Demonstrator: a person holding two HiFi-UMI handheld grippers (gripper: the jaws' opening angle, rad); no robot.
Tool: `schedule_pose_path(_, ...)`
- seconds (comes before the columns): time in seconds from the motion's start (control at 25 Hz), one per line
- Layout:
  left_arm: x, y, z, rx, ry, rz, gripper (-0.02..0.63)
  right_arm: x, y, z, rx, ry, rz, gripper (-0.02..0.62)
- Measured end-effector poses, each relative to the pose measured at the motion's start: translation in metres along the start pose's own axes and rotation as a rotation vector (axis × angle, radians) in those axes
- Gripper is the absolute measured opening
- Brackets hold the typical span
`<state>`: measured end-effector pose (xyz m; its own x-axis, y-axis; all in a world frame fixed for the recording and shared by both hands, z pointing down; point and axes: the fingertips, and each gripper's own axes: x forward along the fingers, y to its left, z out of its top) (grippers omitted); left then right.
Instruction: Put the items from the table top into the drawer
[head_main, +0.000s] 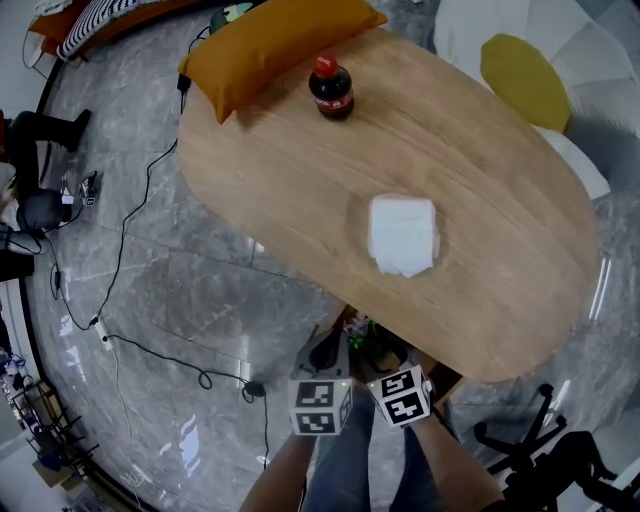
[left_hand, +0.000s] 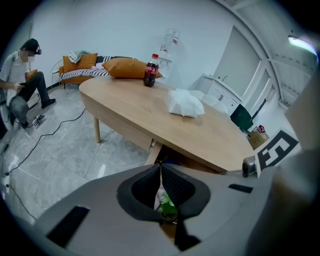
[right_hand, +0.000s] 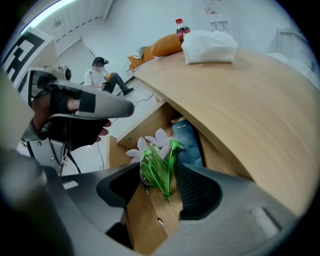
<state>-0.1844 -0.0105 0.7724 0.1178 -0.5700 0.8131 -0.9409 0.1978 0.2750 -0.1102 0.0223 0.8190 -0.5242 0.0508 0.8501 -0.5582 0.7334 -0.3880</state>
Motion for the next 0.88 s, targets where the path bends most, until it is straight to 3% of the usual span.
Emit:
schedule_pose_path(0.32, -0.017, -0.012, 0.012, 0.0, -0.021, 0.003, 0.02, -0.035, 0.015, 0.013, 0.014, -0.043, 0.022, 0.23)
schedule_pose_path(0.68, -0.053, -0.044, 0.05, -0.037, -0.099, -0.017, 0.021, -0.099, 0.005, 0.056, 0.029, -0.184, -0.034, 0.229)
schedule_pose_path(0.88, -0.073, -0.06, 0.082, -0.012, -0.159, -0.038, 0.02, -0.143, 0.002, 0.093, 0.017, -0.288, -0.066, 0.229)
